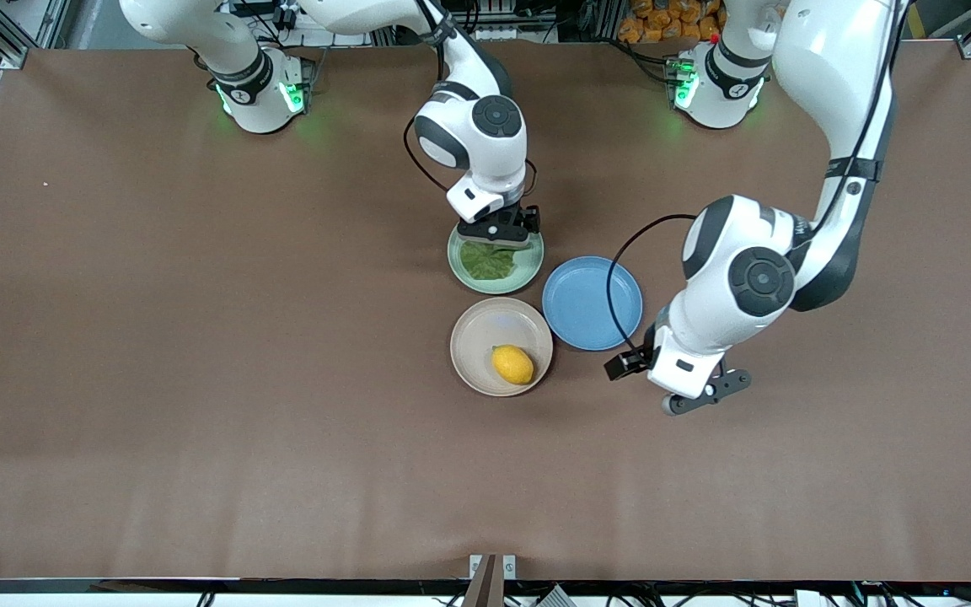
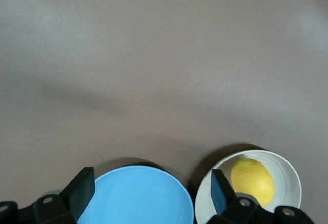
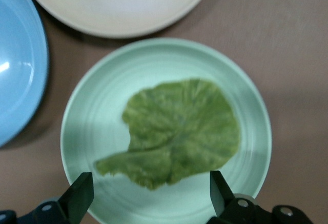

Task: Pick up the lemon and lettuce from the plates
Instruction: 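Grasp the lettuce with the right gripper while the left gripper nears the lemon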

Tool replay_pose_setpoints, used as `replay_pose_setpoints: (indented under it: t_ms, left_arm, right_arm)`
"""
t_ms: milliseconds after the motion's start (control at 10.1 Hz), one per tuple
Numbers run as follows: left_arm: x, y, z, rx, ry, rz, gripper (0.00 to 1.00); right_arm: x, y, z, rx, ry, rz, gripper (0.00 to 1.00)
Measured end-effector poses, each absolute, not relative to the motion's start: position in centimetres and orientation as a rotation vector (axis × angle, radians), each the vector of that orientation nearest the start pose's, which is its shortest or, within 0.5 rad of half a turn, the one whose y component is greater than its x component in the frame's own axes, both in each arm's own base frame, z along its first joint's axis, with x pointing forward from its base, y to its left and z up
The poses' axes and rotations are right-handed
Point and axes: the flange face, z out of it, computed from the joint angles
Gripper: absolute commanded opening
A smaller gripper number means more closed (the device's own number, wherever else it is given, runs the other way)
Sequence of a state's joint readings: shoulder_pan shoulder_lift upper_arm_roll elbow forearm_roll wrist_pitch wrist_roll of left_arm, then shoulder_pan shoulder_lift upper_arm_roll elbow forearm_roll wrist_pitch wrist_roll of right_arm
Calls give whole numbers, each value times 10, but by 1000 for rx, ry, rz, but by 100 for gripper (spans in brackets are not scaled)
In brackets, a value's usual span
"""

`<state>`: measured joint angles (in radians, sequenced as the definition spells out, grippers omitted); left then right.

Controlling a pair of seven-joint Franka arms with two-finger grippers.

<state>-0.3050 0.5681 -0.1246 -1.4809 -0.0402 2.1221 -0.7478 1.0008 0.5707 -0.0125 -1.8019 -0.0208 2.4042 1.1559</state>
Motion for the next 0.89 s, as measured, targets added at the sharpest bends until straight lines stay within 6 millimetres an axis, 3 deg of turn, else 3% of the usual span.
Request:
replay_pose_setpoints:
  t_ms: [197,394,690,887]
  left_arm:
    - [656,-290,351,-3217,-595,-16,100]
    - [656,-291,349,-3217,-595,-17,100]
    - [656,-292,348,-3217,-592,-15,100]
    - [656,-298,342,-3217,-629,-26,100]
  right_arm:
    - [350,556,217,-3127,237,-107,93]
    - [351,554,201,-3134,250,-147,92]
    - [357,552,198,-3126,241,-173,83]
    - [356,552,193,-3126,241,-172,83]
